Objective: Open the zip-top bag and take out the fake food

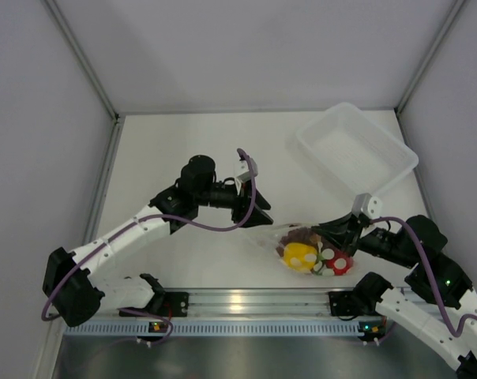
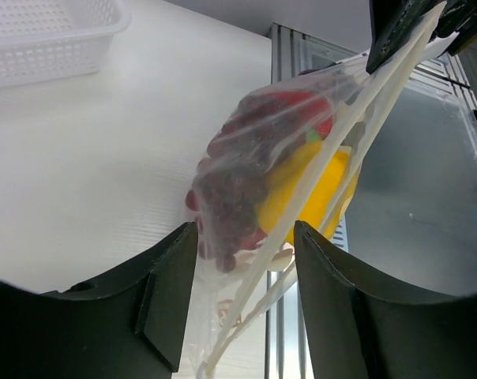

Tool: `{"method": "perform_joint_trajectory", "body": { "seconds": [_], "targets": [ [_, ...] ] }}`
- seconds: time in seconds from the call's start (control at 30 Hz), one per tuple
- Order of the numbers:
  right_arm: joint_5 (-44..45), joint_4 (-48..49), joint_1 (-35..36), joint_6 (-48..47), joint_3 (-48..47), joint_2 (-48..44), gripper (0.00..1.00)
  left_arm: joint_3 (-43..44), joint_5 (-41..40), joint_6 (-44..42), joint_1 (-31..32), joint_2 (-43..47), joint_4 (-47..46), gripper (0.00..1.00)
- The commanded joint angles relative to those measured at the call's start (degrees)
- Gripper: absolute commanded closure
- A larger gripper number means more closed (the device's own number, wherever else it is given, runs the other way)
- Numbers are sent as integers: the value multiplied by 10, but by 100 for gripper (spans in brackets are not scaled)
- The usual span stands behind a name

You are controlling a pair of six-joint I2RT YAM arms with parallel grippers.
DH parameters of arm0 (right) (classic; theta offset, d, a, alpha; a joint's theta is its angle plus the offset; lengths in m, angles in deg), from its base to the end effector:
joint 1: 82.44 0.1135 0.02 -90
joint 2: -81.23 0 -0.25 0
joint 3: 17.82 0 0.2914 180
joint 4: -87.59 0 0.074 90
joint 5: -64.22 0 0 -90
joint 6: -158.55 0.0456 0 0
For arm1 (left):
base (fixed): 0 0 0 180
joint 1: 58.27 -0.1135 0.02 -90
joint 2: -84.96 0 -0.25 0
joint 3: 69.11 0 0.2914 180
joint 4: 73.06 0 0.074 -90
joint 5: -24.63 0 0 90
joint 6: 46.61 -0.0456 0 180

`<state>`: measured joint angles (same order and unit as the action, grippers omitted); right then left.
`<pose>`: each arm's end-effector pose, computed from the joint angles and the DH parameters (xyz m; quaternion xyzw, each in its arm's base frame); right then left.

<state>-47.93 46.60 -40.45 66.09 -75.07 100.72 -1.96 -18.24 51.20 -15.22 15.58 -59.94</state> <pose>0.0857 0.1003 0.3688 -0.3919 0.6103 0.3593 0.5872 0.2143 -0.2459 0.3083 0.4517 0.6213 -0.5258 0.3654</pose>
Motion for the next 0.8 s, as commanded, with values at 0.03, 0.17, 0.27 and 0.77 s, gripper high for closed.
{"method": "perform_joint_trajectory", "body": {
  "seconds": [0.03, 0.17, 0.27, 0.77],
  "targets": [
    [-5, 90, 4, -3, -11, -4, 100, 1, 46, 4, -1, -1, -26, 43],
    [-3, 92, 4, -1, -10, -3, 100, -12, 91, 4, 0, -8, -43, 43],
    [-5, 92, 5, -1, -10, -2, 100, -21, 87, 11, 2, -8, -58, 43],
    [-18, 88, 4, -4, -8, -1, 100, -6, 19, 20, 2, -13, -60, 45]
  ]
}}
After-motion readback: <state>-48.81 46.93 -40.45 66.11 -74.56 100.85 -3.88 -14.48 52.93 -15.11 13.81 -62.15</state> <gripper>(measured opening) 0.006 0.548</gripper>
